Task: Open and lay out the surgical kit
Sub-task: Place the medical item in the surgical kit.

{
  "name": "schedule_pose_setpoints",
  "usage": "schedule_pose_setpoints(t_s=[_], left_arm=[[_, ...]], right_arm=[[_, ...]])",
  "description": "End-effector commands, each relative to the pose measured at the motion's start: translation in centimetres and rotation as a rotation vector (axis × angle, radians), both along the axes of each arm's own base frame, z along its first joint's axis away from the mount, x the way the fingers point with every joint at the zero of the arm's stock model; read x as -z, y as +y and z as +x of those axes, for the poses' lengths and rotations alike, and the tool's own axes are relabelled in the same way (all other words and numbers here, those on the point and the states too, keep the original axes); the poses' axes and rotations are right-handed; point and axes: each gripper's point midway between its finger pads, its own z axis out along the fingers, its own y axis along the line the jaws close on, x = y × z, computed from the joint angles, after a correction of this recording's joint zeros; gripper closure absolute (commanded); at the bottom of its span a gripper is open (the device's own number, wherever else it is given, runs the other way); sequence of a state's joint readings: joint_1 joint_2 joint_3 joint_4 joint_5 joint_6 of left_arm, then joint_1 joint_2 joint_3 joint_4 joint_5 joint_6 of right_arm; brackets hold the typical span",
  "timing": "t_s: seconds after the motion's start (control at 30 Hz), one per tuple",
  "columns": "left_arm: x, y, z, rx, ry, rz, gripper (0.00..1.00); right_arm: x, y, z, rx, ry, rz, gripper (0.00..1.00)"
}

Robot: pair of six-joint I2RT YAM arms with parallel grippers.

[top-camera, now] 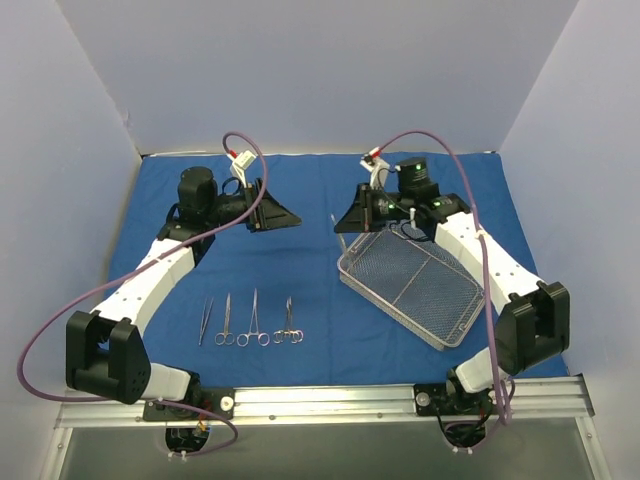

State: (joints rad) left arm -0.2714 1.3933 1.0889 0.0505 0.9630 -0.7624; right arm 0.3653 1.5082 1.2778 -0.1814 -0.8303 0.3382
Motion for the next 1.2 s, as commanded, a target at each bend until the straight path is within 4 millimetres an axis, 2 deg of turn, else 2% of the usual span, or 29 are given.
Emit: schedule_pose_setpoints(t_s=[0.0,0.13,0.43,0.77,1.03,1.17], left_arm=[[-4.3,-1.6,-1.4,0.067,-0.101,-0.133,0.32],[-3.9,-3.2,-2.2,0.088,-0.085,-0.139,0.34],[-3.7,-4.6,-2.3,0.084,-0.077,-0.175,0.42],[-4.0,-5.0,-1.5,0.093,-0.082,-0.195,0.48],[-4.0,-5.2,-1.4,0.11,-0.073,-0.231,0.62],[-4.0,-4.9,-1.5,0.103,-0.072,-0.241,0.64]], right_arm=[[-5.3,2.9,-1.8,-0.175,-0.081,0.182,1.0],[-6.8,3.6,-2.6,-0.223,-0.093,0.252,1.0],[-7.4,4.3,-3.8,-0.262,-0.07,0.312,1.0],[-7.1,5.3,-4.7,-0.285,-0.039,0.349,1.0],[-6.5,5.4,-4.9,-0.304,-0.019,0.348,1.0],[-5.9,5.3,-5.2,-0.304,-0.002,0.343,1.0]])
